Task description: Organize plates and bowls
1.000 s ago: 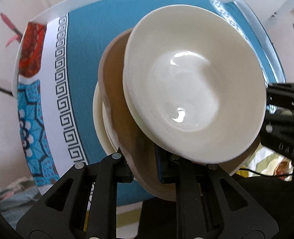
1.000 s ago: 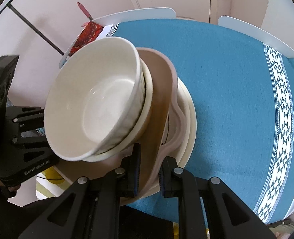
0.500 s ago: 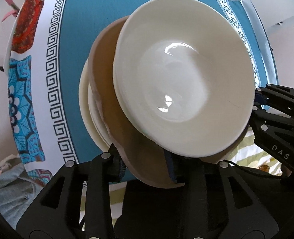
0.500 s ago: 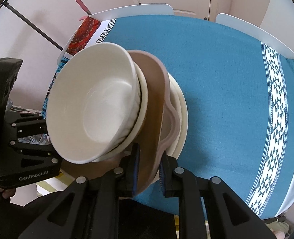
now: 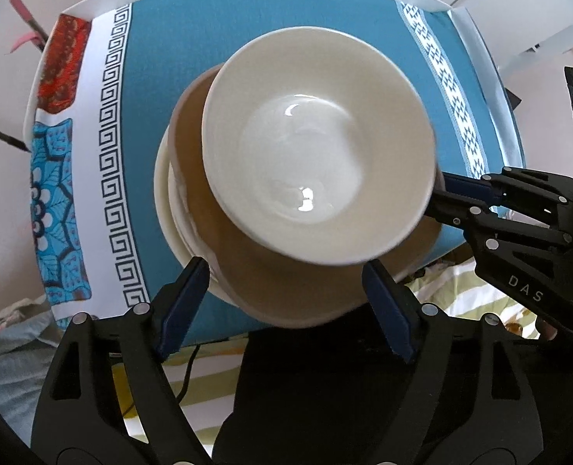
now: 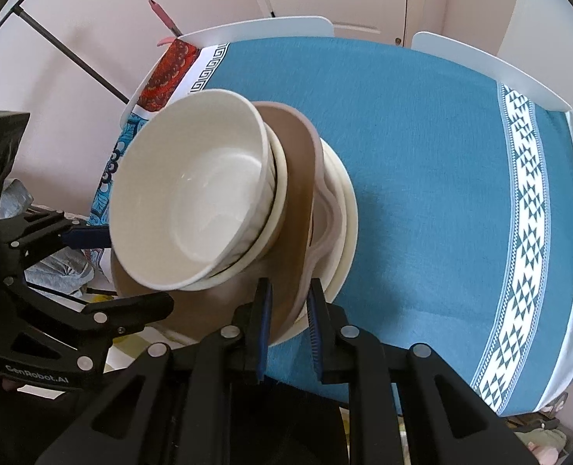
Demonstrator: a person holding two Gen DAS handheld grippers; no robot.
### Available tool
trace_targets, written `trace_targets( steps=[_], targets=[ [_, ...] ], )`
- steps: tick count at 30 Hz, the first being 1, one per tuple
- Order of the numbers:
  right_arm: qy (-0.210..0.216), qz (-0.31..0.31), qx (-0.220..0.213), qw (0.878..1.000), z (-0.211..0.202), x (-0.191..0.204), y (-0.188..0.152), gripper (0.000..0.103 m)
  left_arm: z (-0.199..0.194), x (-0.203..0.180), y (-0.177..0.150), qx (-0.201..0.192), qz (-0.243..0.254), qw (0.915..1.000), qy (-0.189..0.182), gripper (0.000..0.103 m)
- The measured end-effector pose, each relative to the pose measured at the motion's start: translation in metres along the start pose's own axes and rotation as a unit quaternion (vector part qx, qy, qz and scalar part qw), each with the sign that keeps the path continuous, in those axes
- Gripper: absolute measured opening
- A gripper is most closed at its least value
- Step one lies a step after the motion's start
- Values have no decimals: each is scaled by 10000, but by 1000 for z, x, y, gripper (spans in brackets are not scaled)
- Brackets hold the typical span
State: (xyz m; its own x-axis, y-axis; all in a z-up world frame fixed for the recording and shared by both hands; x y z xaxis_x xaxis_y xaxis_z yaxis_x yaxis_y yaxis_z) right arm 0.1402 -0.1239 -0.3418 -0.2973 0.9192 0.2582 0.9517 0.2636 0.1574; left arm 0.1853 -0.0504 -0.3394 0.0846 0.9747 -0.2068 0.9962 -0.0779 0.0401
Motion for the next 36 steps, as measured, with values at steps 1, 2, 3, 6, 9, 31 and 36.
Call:
trace_targets(
  steps=[1,2,3,6,9,31,36],
  targets=[
    [-14,5,-40,10000,-3,0,0,16,-3,-2,1,-30,4,10000,2,80],
    [-35,16,-70,10000,-7,1,-1,16,-8,-2,-1,-85,16,10000,19,80],
    [-47,35,-114,9999,-13,1,-3,16,-10,-4,-3,-125,19,9999,33,80],
    [-51,75,-296,9995,-31,3,-9,16,-24,-4,-12,-283,4,9996,41,80],
    [-98,101,-521,9985,-52,7,-13,16,-41,-9,-16,-547,-27,9985,35,80],
    [-2235,191,-4278,8756,-350,37,-20,102,-355,-64,-37,-5574,105,8296,300,103],
    [-2411,314,-4433,8628,-357,35,-22,102,-364,-68,-41,-5710,90,8197,430,103]
  ],
)
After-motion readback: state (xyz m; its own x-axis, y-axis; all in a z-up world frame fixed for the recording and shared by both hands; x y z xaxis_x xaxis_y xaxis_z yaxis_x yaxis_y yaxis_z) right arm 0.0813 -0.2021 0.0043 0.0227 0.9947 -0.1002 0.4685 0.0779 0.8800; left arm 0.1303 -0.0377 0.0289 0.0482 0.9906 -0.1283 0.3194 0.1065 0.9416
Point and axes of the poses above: each gripper's, at about its wrist camera, not at the fingertips, and z roughly the way its jaws point, x to its left, y to its top, the point moved 10 cm from there along z, roughly the way its jaws point, and after that the axes turned 9 degrees about -z, right-handed, at the moved point
